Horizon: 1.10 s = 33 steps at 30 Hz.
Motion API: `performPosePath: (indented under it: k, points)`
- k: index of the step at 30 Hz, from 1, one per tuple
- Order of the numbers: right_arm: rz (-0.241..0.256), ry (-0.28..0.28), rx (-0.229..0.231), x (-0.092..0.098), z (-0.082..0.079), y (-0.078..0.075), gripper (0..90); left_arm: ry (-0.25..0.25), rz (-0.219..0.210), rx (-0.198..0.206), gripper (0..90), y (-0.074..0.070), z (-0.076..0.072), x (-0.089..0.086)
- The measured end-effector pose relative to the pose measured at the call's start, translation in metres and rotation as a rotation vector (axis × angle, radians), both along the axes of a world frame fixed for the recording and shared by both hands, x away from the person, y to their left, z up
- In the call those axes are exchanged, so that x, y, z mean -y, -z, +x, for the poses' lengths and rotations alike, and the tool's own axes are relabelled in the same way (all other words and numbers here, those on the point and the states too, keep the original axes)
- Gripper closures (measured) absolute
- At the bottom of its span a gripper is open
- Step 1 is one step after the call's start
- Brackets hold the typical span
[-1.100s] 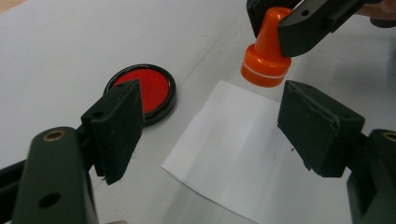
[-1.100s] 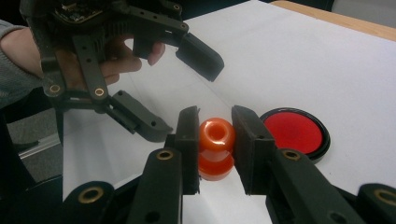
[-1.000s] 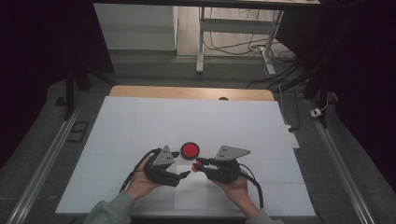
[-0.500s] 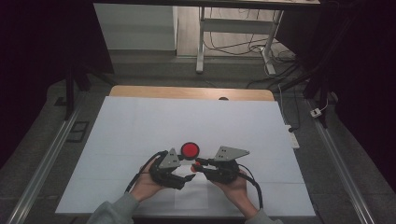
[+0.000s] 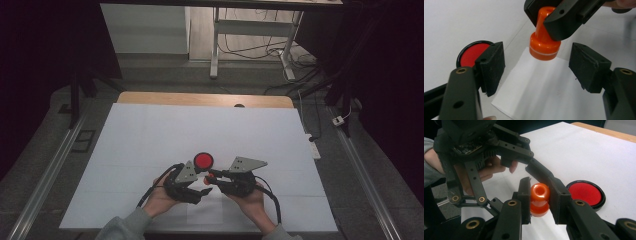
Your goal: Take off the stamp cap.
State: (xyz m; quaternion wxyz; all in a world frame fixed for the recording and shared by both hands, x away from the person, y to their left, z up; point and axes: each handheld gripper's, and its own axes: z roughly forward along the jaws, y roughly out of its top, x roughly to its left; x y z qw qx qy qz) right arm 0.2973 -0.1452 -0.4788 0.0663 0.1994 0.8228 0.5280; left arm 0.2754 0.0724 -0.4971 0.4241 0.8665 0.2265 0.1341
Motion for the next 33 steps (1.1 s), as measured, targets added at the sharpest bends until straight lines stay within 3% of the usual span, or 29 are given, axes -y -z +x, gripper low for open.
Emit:
performPosePath:
  k: [14, 33]
  points:
    - [0.001, 0.001, 0.0, -0.0003, -0.0002, 0.0003, 71.9, 0.011, 0.019, 0.021, 40.9, 0.0019, -0.0006, 0.0031]
    - [0.009, 0.001, 0.007, -0.0008, -0.0006, 0.0008, 71.9, 0.045, 0.029, 0.012, 54.6, 0.0038, 0.0001, 0.005]
